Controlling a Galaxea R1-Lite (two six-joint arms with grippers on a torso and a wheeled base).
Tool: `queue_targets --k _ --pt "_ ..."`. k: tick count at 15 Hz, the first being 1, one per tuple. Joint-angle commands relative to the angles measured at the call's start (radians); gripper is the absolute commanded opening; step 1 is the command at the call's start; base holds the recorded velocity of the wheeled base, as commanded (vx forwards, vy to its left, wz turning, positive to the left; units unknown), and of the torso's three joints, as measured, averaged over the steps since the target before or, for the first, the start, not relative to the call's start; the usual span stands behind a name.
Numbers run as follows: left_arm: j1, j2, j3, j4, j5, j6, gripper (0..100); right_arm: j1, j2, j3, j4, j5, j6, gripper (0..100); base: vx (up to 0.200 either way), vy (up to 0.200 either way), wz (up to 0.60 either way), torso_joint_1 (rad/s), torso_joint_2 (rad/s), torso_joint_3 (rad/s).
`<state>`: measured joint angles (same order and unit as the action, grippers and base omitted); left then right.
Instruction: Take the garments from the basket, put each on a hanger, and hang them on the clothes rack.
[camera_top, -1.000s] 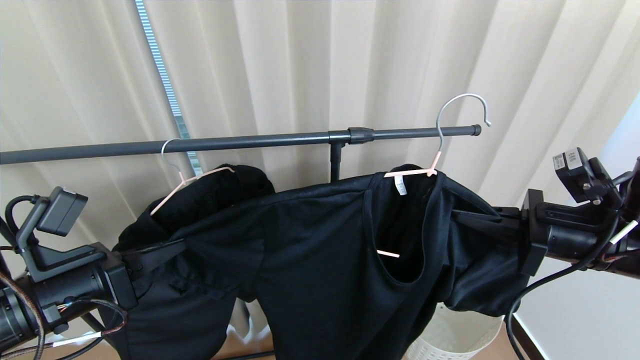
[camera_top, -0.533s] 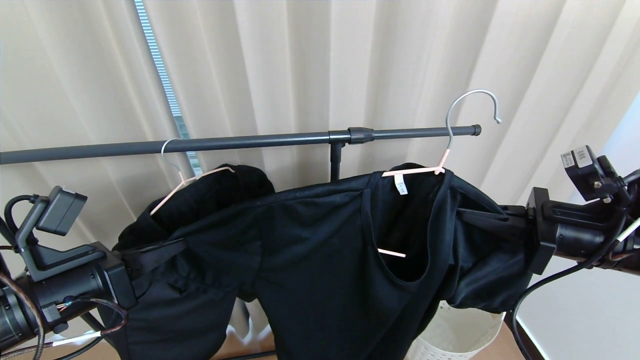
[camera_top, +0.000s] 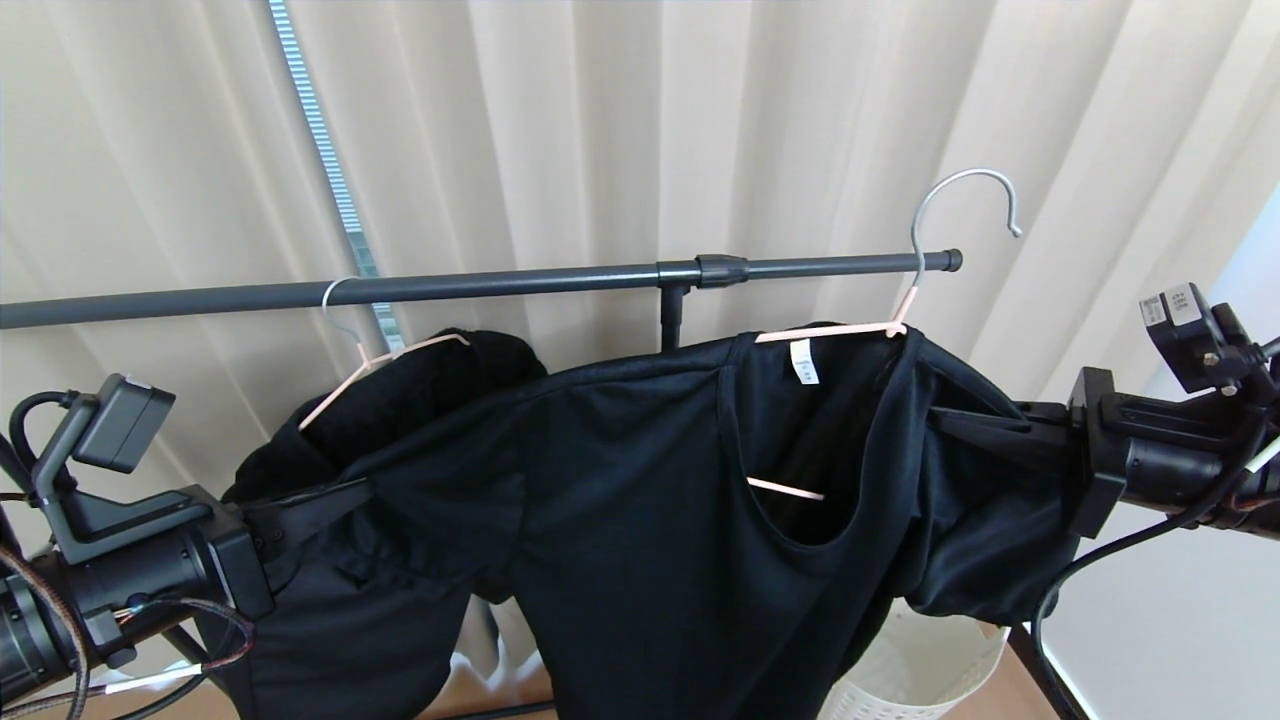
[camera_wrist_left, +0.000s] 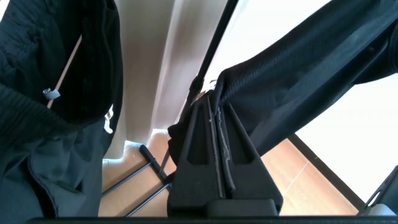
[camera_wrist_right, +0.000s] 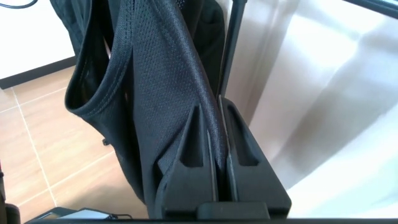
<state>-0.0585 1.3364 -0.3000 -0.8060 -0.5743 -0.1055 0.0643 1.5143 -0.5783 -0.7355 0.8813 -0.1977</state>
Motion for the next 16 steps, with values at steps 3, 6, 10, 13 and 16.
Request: queue_targets --k 3,6,10,13,16 --pt "-0.003 0.0 0.001 0.001 -0.001 -0.002 0 -0.003 0.004 -0.002 0.001 0.01 0.0 0 0.0 0.0 0.0 0.0 0.0 0.0" --pt "-0.012 0.0 0.007 0.001 -0.001 -0.002 0 -0.003 0.006 0.005 0.001 0.007 -0.002 0 0.0 0.0 0.0 0.0 0.0 0.0" --pt "-0.021 -0.009 0.01 0.001 -0.003 -0.002 100 0.002 0.014 0.006 0.002 0.004 -0.003 0 0.0 0.0 0.0 0.0 0.0 0.0" --pt "-0.058 -0.059 0.013 0.007 -0.004 -0.006 100 0.035 0.034 0.014 0.004 -0.001 -0.008 0 0.0 0.0 0.0 0.0 0.0 0.0" --pt "-0.127 -0.108 0.021 0.011 0.001 -0.013 100 0.135 0.076 0.044 0.004 -0.01 -0.017 0 0.0 0.0 0.0 0.0 0.0 0.0"
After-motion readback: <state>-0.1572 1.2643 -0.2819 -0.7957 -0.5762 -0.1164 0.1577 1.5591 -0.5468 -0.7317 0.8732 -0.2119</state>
